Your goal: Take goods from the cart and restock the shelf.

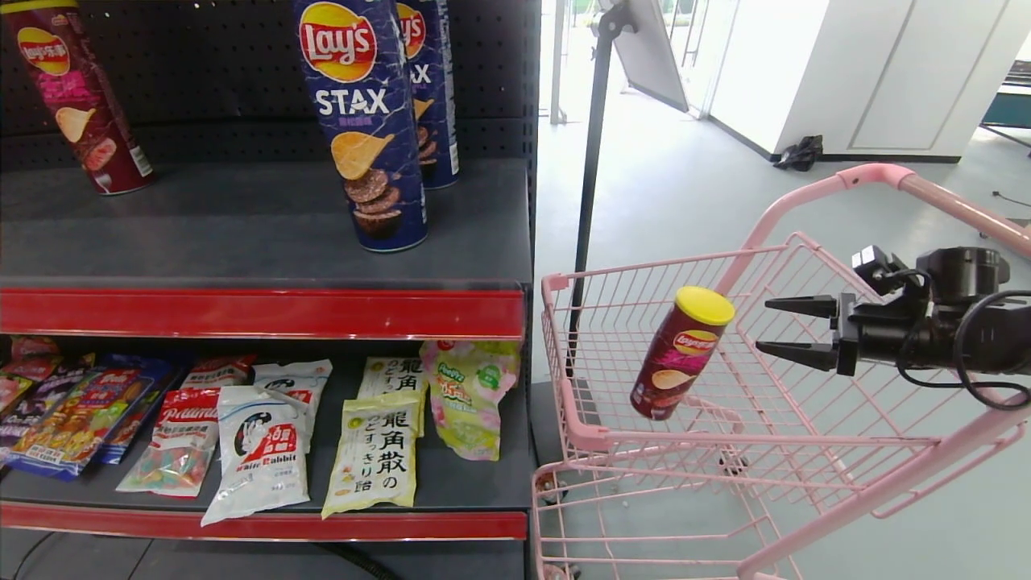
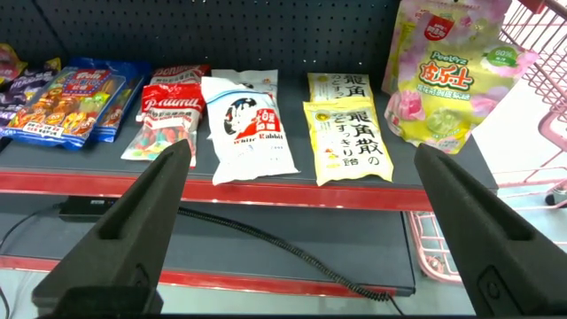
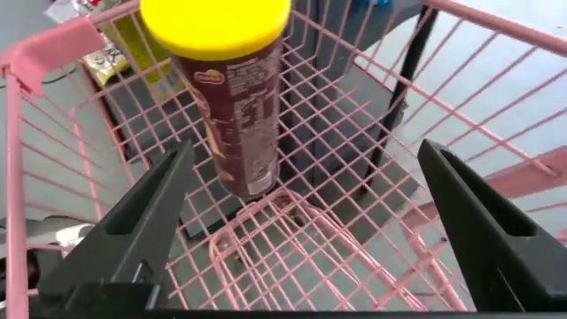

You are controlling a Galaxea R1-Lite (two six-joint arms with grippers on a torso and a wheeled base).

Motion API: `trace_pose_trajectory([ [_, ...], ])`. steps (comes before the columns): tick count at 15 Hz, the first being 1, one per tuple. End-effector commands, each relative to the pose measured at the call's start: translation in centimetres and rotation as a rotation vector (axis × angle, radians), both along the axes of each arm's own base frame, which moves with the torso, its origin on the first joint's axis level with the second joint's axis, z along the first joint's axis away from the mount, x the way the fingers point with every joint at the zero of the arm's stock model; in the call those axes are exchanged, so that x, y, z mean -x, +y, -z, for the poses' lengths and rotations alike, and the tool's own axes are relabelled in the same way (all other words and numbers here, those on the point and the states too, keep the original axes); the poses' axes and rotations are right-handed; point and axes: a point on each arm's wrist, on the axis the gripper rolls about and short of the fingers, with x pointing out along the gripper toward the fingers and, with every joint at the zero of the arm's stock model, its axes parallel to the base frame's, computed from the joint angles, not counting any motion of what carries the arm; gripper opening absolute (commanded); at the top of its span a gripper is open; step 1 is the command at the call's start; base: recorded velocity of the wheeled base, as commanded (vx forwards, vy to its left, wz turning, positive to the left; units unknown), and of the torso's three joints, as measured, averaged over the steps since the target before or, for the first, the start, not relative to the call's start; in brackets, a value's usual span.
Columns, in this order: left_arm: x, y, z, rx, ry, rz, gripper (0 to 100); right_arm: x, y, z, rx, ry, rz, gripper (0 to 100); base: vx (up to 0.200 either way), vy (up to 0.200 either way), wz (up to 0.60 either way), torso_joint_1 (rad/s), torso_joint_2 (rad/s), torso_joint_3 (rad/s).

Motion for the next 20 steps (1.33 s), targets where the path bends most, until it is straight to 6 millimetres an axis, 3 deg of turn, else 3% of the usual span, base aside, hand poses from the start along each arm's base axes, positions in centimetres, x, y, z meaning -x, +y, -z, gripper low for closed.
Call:
trace_pose_trajectory([
  [1,0.0,0.0,0.0,0.0,0.0,-0.001,100,-0.1,1.4,0.9,-0.004,0.022,-0.042,100,0.0,0.0,0.0,0.0,0.0,0.0],
  [7,0.0,0.0,0.0,0.0,0.0,-0.001,100,-2.2,4.3,2.8,-0.001,0.05,-0.12,100,0.0,0.0,0.0,0.0,0.0,0.0],
  [9,0.0,0.0,0.0,0.0,0.0,-0.001,100,-3.0,6.7,3.4,-0.001,0.053,-0.183,100,0.0,0.0,0.0,0.0,0.0,0.0],
  [13,0.0,0.0,0.0,0.0,0.0,-0.001,100,-4.4,9.6,3.5,-0.001,0.034,-0.252,100,0.0,0.0,0.0,0.0,0.0,0.0],
  [18,0.0,0.0,0.0,0.0,0.0,-0.001,100,-4.5,11.1,3.6,-0.01,0.043,-0.292,100,0.0,0.0,0.0,0.0,0.0,0.0],
  [19,0.0,0.0,0.0,0.0,0.0,-0.001,100,-4.6,11.1,3.5,-0.01,0.041,-0.29,0,0.0,0.0,0.0,0.0,0.0,0.0],
  [20,0.0,0.0,0.0,0.0,0.0,-0.001,100,-4.6,11.1,3.4,-0.01,0.041,-0.288,0,0.0,0.0,0.0,0.0,0.0,0.0],
])
